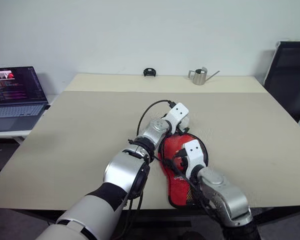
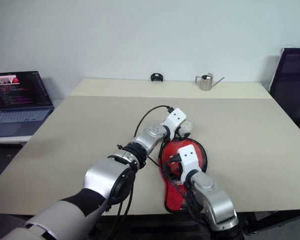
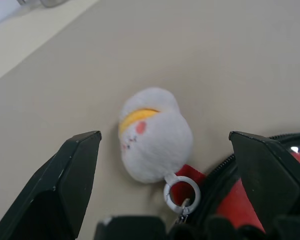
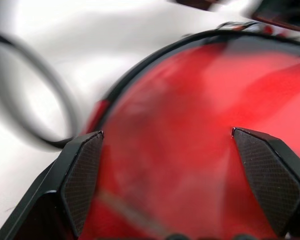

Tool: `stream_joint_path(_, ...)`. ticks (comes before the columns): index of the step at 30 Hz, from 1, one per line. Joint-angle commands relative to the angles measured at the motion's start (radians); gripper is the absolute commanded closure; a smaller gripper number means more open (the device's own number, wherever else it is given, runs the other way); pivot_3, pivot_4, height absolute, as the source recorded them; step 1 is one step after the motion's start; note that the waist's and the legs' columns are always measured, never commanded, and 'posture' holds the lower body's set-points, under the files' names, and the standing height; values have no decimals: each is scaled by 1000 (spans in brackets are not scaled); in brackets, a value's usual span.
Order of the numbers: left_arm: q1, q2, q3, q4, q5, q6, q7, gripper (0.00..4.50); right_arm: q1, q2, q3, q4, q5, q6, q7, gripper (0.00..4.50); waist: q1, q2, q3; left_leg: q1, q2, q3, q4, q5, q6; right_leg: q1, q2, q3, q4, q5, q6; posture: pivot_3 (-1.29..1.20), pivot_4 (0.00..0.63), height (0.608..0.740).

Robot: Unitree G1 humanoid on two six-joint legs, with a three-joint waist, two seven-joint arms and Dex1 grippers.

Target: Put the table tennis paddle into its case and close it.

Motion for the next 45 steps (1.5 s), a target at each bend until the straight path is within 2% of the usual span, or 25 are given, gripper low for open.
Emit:
stream_joint_path(1,32,49,7,-65,-39,-75,-96,34,36,-46,-54,133,14,9,28,0,0,0,0,0,0,0,0,0,0,0,0,0,0,0,0,0,150,740)
stream_joint_path(8,199,192,29,-226,-126,-97,-228,34,17,-162,-93,170,38,-35,136,0,3,0,0,0,0,0,-1,0,0,0,0,1,-1,0,0,0,150,740)
stream_joint_path(16,385,284,58,-576,-233,79,-241,34,4,-403,-91,119,128,-131,445,0,8,0,0,-3,0,-1,0,0,0,-1,-2,0,-3,0,0,0,150,740)
stream_joint_path(21,512,329,47,-866,-347,209,-384,34,-33,-521,-128,62,174,-172,562,0,4,3,2,-5,0,-2,-1,0,0,-2,-2,0,-4,0,-1,0,150,740)
stream_joint_path(30,654,344,-71,-1203,-429,378,-496,34,-97,-665,-311,-30,370,15,642,0,10,8,10,-7,0,-2,0,0,0,-2,-3,0,-5,0,-1,0,150,740)
stream_joint_path(36,655,332,-181,-1200,-424,407,-557,34,-129,-707,-367,-17,411,55,630,0,13,7,11,-7,0,-2,0,0,0,-2,-3,0,-5,0,-1,0,150,740)
stream_joint_path(45,563,251,-277,-996,-384,329,-588,34,-131,-695,-354,-26,409,53,586,0,18,7,12,-7,0,-2,0,0,1,-2,-3,0,-6,0,-1,0,150,740)
